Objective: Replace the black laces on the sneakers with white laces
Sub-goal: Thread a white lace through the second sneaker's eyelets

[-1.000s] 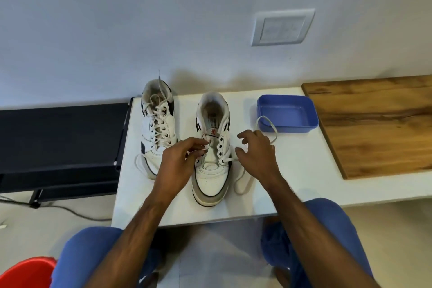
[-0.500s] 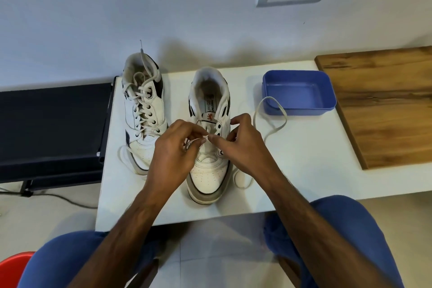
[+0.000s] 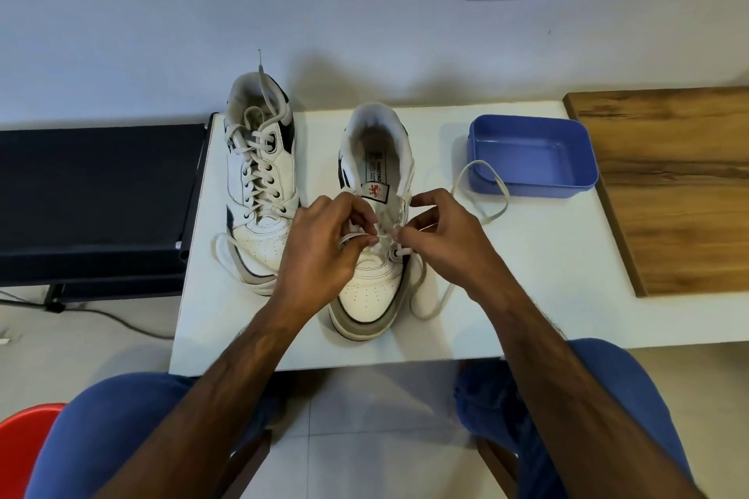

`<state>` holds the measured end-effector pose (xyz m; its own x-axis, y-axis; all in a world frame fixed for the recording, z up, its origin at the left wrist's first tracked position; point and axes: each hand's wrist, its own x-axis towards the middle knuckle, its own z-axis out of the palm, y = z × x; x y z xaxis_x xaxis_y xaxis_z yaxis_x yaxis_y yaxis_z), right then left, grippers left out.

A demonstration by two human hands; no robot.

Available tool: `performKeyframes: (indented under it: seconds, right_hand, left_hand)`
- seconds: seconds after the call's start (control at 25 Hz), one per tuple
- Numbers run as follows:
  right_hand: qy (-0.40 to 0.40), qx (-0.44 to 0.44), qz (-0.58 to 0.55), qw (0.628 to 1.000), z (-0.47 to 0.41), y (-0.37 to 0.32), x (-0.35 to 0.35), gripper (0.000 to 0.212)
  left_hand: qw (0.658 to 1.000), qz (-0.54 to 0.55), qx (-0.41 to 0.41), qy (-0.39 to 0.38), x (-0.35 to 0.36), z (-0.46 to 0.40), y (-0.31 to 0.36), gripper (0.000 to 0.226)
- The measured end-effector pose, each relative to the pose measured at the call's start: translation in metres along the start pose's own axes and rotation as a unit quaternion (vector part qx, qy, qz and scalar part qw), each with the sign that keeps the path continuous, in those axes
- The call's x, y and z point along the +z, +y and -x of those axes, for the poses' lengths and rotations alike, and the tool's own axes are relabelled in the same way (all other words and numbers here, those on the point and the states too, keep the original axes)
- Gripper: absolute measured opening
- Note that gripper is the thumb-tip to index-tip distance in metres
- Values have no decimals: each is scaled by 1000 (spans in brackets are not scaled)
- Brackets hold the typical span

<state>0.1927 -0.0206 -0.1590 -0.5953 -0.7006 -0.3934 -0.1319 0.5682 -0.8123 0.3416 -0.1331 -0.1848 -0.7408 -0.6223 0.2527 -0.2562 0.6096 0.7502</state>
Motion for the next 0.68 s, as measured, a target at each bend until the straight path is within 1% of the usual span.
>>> performKeyframes:
  seconds: [0.2,0.36,0.56,0.68]
  right_hand:
    - [-5,-19,0,1000,-1,4,1,46]
    - [-7,-26,7,1000,-1,3,3,46]
    - [-12,-24,8,1000,-1,3,3,49]
    - [-16,-21,1,1000,0,2,1,50]
  left_hand:
    - [1000,13,-16,-3,4,-4,-3,41]
    - [997,57,-42,-8,8,-4,-6,40]
    - [990,119,-73,-14,8,-2,-7,31]
    - [987,138,-84,-22,6,-3,-5,33]
